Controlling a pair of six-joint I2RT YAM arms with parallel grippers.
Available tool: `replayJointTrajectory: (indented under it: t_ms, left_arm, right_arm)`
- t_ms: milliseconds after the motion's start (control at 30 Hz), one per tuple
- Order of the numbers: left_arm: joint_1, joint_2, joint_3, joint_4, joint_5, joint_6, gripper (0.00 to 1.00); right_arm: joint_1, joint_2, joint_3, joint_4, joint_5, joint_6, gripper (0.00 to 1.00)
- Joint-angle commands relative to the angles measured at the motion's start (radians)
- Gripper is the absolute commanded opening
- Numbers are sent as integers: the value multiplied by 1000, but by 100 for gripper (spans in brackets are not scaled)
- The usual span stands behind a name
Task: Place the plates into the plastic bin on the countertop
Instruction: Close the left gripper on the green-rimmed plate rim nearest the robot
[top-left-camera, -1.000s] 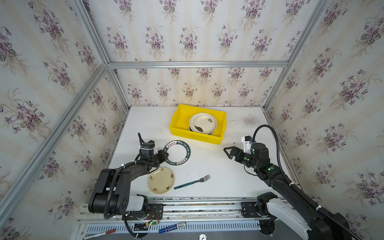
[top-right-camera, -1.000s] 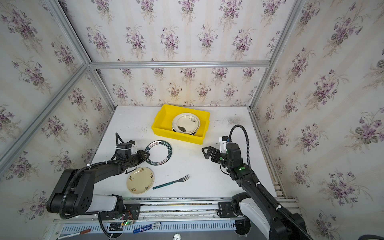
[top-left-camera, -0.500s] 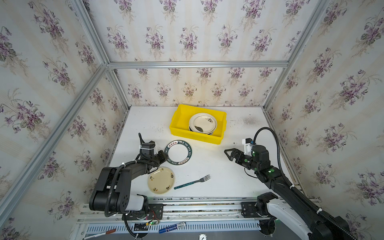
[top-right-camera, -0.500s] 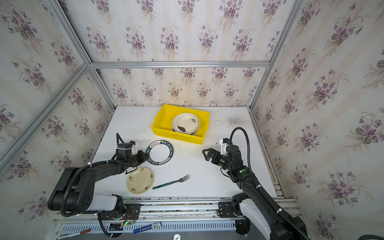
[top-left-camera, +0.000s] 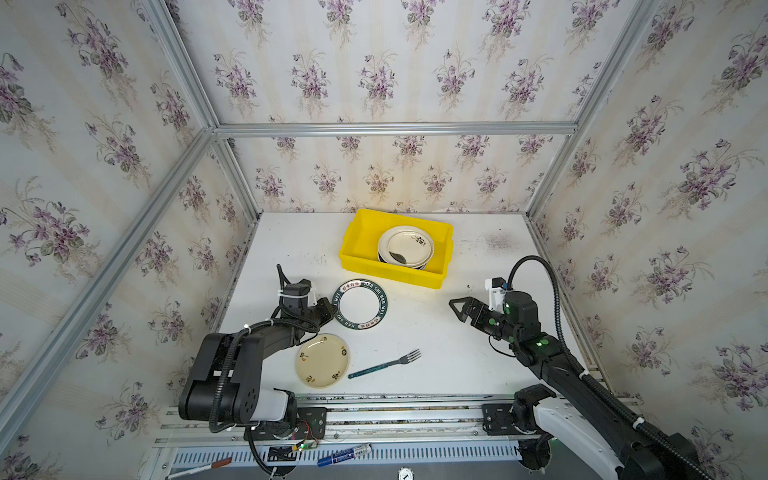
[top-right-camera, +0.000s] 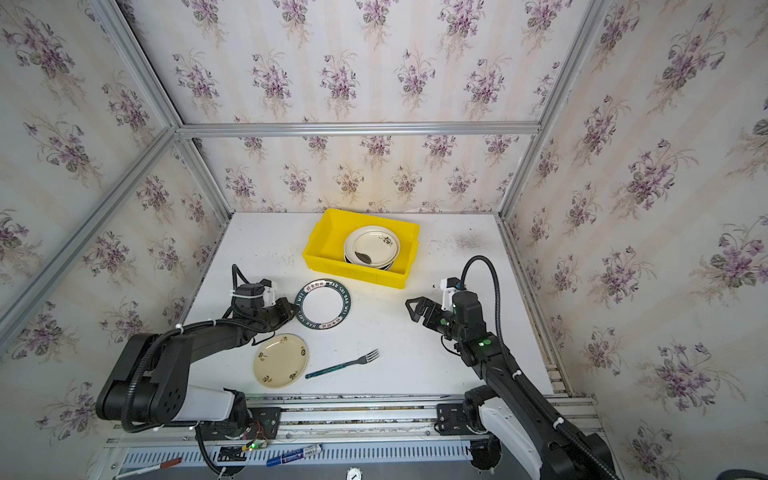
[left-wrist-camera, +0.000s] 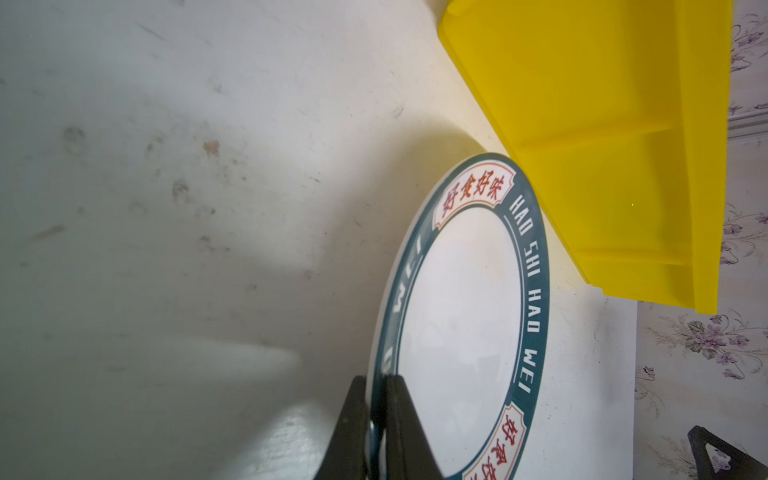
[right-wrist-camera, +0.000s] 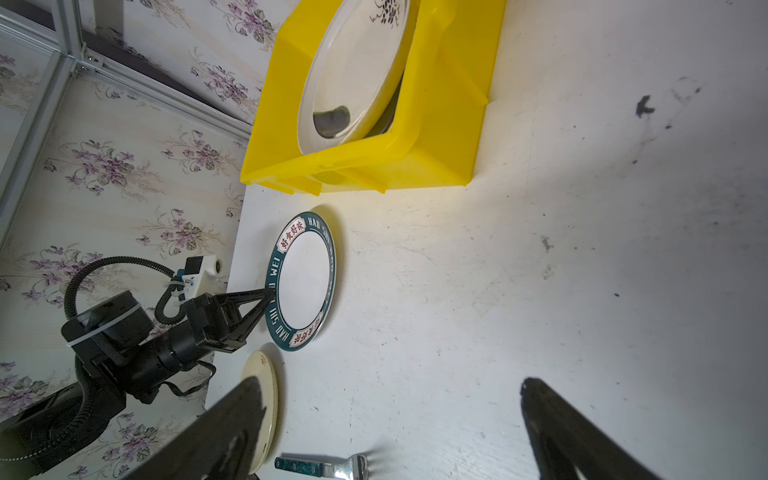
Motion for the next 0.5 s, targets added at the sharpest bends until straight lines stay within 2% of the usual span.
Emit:
replayJointTrajectory:
  t_ms: [0,467]
  left_arm:
    - [0,8,3,-20,-8,17,7]
    - [1,-1,-6,-13,3,17,0]
  right_arm:
    - [0,-1,11,24,5,2,99]
    - [0,22,9,25,19,2,99]
